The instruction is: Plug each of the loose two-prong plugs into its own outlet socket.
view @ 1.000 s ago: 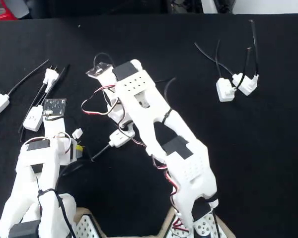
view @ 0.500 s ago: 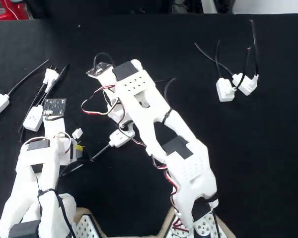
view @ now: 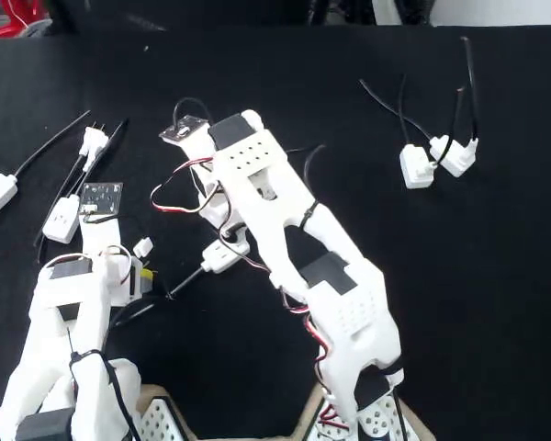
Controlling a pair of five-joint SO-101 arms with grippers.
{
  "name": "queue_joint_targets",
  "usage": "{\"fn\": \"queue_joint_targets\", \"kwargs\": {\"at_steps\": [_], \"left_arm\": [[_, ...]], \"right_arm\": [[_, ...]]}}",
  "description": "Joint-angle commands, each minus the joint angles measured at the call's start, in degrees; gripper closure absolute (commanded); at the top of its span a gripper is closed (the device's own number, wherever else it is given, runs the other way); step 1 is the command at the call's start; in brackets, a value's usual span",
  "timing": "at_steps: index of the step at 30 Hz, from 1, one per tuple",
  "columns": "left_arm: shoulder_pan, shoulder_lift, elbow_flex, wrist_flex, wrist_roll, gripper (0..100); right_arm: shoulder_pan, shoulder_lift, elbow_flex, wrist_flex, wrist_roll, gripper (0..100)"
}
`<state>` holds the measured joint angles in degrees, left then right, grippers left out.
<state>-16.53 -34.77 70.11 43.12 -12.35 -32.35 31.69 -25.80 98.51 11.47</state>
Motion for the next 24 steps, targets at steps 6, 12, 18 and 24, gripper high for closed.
{"fn": "queue_joint_targets", "kwargs": {"at_steps": [6, 12, 18, 24], "left_arm": [[1.3, -0.8, 0.2, 0.2, -0.5, 76], [1.3, -0.8, 0.2, 0.2, -0.5, 76], [1.3, -0.8, 0.2, 0.2, -0.5, 76], [1.4, -0.8, 0.2, 0.2, -0.5, 76]], "right_arm": [[-0.3, -0.7, -3.1, 0.7, -0.8, 98.8], [-0.3, -0.7, -3.0, 1.4, -0.8, 98.8], [-0.3, -0.6, -2.9, 0.2, -2.2, 98.8], [0.3, -0.5, -3.0, 0.4, -3.5, 98.8]]}}
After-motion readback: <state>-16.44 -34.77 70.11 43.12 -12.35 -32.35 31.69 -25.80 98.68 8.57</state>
